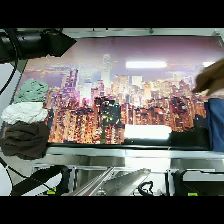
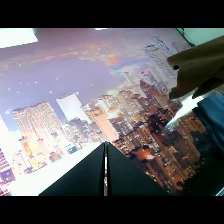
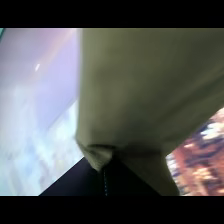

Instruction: Fold the shirts.

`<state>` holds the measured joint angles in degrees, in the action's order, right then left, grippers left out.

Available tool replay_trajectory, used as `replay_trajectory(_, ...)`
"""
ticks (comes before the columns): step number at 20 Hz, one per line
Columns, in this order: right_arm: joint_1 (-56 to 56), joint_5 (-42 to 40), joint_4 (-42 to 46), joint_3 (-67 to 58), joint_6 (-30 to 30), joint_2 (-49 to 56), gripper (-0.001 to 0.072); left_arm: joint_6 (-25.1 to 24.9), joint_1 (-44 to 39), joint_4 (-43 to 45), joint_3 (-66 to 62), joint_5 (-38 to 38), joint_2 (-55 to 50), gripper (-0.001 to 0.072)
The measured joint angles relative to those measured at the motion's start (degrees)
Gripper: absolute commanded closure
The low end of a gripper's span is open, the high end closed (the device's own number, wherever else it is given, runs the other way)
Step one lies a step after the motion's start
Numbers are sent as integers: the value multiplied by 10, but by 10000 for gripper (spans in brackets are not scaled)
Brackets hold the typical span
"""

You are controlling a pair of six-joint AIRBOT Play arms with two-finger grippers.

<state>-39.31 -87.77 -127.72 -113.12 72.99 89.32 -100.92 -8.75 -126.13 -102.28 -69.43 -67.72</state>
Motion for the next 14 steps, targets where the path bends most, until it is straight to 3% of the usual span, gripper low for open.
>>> replay_trajectory(2, -45, -24, 42, -2, -6, -10, 692, 4, 0, -1, 0, 0, 0, 691)
replay_trajectory(7, -86, -126, 240, 26, 7, -20, 692, 8, 0, -1, 0, 0, 0, 691)
replay_trajectory(14, -94, -171, 390, 195, 9, -106, 692, 10, 0, -1, 0, 0, 0, 691)
